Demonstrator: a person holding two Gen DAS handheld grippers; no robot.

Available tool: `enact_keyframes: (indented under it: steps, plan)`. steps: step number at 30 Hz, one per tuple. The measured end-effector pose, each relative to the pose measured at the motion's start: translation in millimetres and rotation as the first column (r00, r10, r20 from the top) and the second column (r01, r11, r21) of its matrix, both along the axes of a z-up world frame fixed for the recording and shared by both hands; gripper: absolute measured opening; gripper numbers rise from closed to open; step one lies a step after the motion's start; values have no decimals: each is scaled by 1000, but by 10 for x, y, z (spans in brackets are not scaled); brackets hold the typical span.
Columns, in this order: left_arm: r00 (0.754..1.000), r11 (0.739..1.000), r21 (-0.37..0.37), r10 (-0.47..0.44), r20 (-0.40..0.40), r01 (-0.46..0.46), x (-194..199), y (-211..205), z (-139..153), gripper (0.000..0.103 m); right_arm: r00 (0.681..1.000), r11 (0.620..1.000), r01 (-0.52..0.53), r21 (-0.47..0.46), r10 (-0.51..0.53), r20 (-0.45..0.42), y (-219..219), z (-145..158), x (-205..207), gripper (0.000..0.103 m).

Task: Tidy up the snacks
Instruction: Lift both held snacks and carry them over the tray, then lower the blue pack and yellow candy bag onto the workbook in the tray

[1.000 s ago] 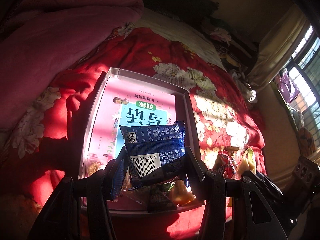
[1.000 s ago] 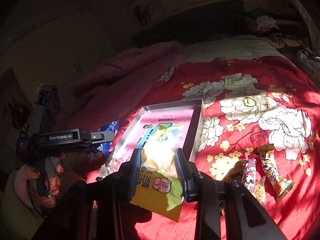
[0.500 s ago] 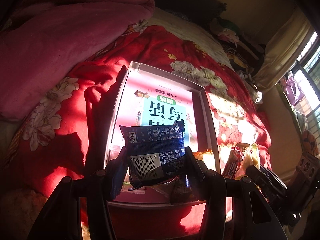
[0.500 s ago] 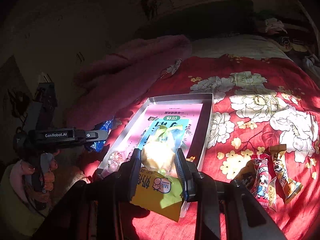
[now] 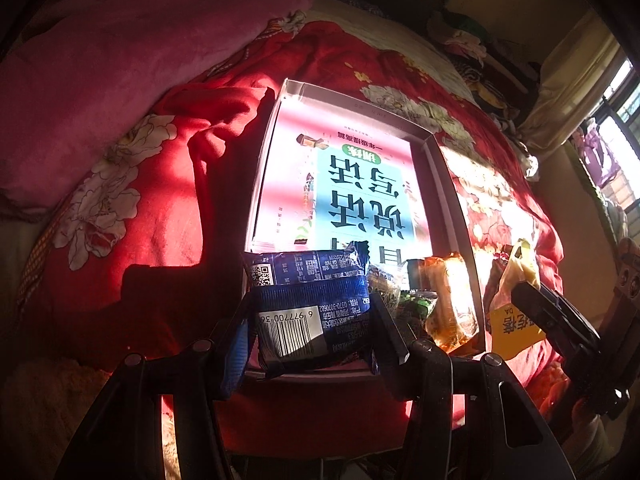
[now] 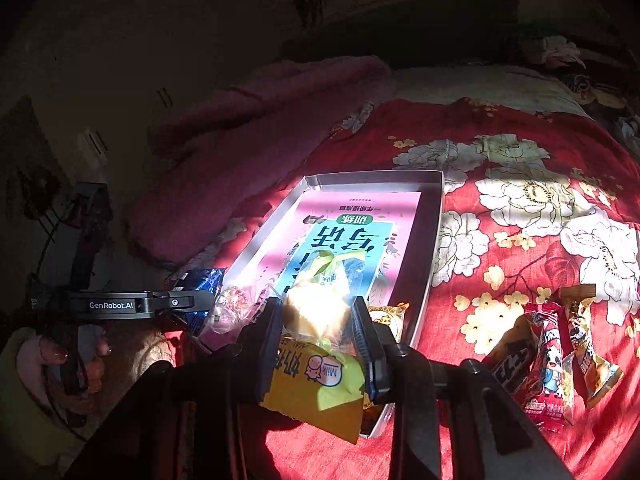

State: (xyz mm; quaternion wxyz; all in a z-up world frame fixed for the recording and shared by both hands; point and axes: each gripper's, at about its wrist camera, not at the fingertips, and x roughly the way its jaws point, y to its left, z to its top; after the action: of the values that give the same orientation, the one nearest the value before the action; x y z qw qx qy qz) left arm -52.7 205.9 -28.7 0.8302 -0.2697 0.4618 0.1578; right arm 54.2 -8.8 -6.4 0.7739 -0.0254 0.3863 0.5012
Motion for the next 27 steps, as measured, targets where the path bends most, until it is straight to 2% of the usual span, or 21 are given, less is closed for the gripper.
enact_keyframes:
  steps: [9,27]
  plan:
    - [999,999,39,-19,-38,20,46,-45,-155,55,1000,999,12,-35,-12,10,24,-86,8,34]
    - [996,991,100,-85,-40,88,175,-239,-213,55,998,994,16,-112,-10,57,106,-242,-13,34]
